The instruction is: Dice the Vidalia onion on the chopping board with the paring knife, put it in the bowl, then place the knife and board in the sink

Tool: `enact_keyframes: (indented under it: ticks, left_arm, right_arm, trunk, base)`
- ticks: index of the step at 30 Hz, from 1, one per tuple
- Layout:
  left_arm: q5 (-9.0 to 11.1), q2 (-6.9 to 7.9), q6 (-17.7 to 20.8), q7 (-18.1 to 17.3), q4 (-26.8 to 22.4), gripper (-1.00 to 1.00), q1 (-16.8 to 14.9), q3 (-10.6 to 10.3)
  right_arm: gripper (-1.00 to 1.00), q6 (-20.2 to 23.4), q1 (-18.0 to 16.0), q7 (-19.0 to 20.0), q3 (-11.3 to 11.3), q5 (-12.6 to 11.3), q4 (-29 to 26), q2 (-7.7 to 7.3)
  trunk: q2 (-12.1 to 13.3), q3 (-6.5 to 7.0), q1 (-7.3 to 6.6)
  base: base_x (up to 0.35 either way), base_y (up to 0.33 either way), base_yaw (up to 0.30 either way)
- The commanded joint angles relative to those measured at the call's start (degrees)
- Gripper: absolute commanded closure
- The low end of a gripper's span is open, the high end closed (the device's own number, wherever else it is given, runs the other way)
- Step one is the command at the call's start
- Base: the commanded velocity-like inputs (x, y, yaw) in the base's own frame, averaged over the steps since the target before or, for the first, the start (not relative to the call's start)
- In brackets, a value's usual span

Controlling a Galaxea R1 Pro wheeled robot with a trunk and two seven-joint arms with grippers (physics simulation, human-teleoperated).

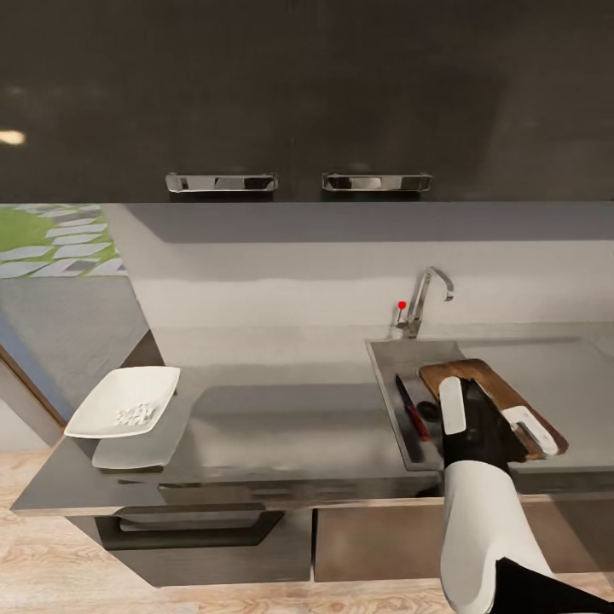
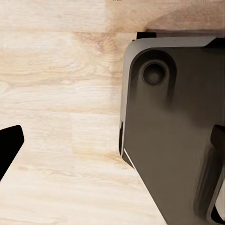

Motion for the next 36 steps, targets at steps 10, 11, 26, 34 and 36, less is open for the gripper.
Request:
enact_keyframes:
  ticks: [10,11,26,34,36]
  left_arm:
    - [0.6,0.01,-2.3,-0.1,0.2,-1.00,-0.1,-0.5]
    - [0.6,0.04,-2.3,-0.1,0.2,-1.00,-0.1,-0.5]
    - [0.7,0.17,-2.0,-0.2,0.4,-1.00,-0.1,-0.5]
    - [0.7,0.24,-2.0,-0.1,0.4,-1.00,-0.1,-0.5]
    - [0.7,0.24,-2.0,-0.1,0.4,-1.00,-0.1,-0.5]
  right_arm:
    - [1.00,-4.4,-0.3,-11.3,13.3,-9.4,-1.2,0.05]
    - [1.00,-4.8,-0.3,-11.4,13.8,-9.7,-1.2,0.05]
    - [1.00,-5.3,-0.3,-11.6,14.1,-12.3,-1.2,0.05]
    - [1.00,-5.3,-0.3,-11.4,14.1,-12.2,-1.1,0.05]
    - [1.00,-5.3,-0.3,-11.4,14.1,-12.2,-1.1,0.05]
  trunk:
    - [-0.1,-0.12,0.04]
    - [-0.1,-0.12,0.04]
    - [-0.1,-0.48,0.04]
    - [-0.1,-1.21,0.04]
    - [-0.1,-1.39,0.04]
  base:
    - [0.063,0.017,0.000]
    - [0.255,0.153,0.000]
    - [0.100,0.069,0.000]
    - [0.000,0.000,0.000]
    - [0.000,0.000,0.000]
